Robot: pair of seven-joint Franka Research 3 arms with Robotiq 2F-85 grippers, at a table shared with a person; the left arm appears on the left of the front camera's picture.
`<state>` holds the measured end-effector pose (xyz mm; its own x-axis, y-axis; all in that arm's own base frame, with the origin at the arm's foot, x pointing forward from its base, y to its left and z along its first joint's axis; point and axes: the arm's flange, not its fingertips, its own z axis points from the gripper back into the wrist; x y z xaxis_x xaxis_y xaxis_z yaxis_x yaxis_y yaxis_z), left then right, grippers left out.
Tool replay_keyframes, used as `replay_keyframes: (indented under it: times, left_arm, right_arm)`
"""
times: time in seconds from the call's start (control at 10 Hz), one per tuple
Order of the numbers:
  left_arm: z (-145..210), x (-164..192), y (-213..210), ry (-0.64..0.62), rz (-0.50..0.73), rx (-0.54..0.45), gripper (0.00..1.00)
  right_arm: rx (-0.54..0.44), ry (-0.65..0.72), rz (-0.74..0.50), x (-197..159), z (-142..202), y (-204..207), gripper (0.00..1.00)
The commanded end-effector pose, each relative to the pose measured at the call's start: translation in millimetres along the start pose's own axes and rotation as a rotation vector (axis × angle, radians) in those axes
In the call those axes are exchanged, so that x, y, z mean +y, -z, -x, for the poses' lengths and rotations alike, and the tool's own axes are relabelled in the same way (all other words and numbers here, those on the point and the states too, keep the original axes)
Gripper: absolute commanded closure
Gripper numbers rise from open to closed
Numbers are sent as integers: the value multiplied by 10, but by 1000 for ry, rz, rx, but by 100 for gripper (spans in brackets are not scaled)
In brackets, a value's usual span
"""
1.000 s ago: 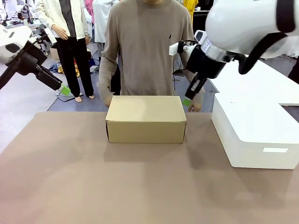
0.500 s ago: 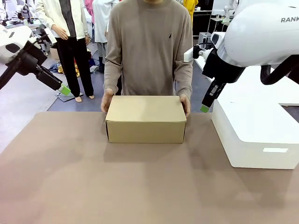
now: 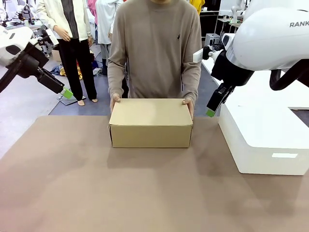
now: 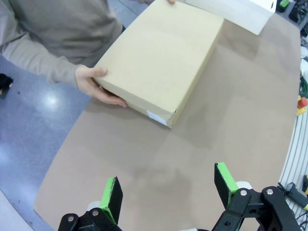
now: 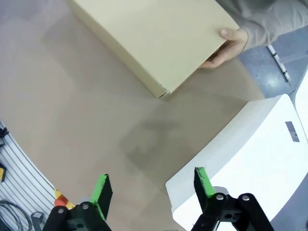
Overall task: Pack the shoes into the box.
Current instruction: Press down on the lid of the Shoes Box.
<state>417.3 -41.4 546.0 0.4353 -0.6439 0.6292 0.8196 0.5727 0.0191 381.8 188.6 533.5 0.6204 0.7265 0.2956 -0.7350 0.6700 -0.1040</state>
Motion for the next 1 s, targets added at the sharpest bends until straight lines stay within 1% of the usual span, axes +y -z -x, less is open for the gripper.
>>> replay_keyframes:
  times: [0.0, 0.1, 0.2, 0.9]
  left_arm:
    - [0, 13, -14, -6, -4, 5, 0]
    - [0, 13, -14, -6, -4, 5, 0]
    - [0, 13, -14, -6, -4, 5, 0]
    - [0, 13, -14, -6, -4, 5, 0]
  right_arm:
    - [-28, 39, -5, 34, 32, 70, 0]
    - [-32, 53, -6, 35, 29, 79, 0]
    - [-2, 8, 0, -8, 5, 5, 0]
    - [-2, 8, 0, -8, 5, 5, 0]
